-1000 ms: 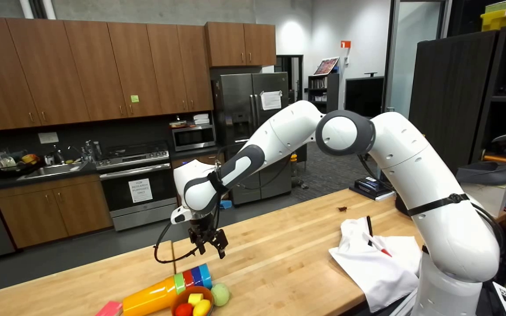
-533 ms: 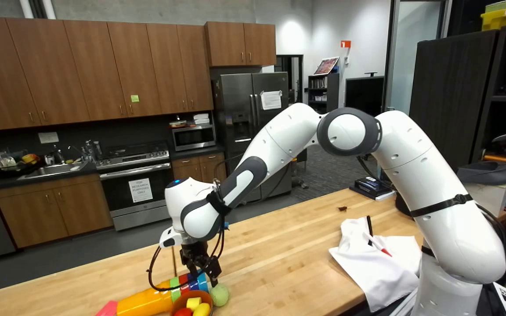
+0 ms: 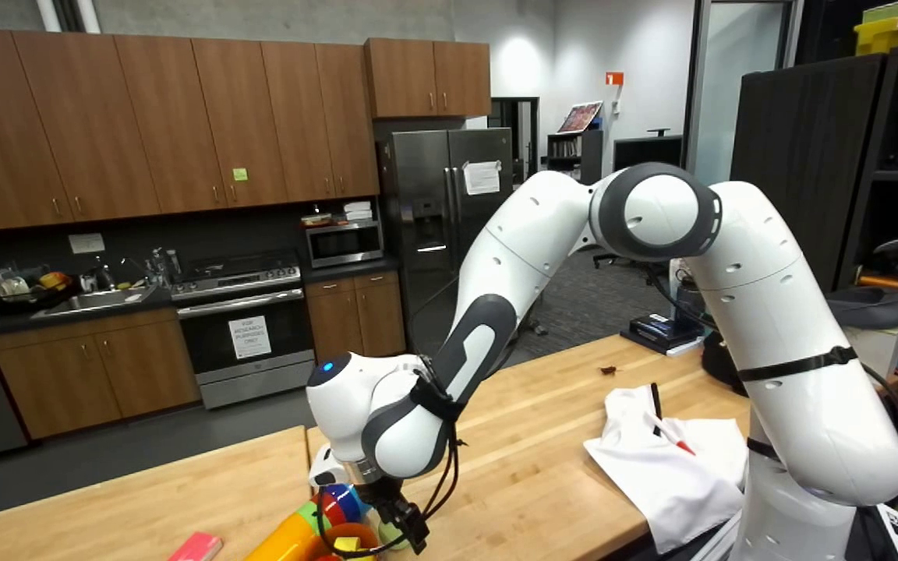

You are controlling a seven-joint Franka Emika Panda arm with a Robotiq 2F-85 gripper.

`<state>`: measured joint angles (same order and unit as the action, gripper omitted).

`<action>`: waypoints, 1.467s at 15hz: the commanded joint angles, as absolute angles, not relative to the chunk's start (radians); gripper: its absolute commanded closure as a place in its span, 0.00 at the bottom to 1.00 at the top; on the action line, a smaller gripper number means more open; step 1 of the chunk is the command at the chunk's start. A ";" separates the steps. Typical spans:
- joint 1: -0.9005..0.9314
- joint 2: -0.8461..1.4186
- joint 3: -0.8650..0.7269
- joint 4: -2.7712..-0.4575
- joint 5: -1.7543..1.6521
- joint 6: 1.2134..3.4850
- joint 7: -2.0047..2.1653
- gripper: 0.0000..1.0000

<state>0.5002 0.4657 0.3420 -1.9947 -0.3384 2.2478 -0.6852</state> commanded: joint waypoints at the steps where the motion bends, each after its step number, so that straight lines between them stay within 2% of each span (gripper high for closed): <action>1: 0.505 0.349 0.340 -2.105 -0.419 2.224 -0.526 0.00; 8: 0.479 0.343 0.361 -2.082 -0.516 2.186 -0.490 0.00; 17: 0.416 0.425 0.359 -2.095 -0.506 2.365 -0.543 0.00; 22: 0.386 0.451 0.365 -2.037 -0.515 2.377 -0.695 0.00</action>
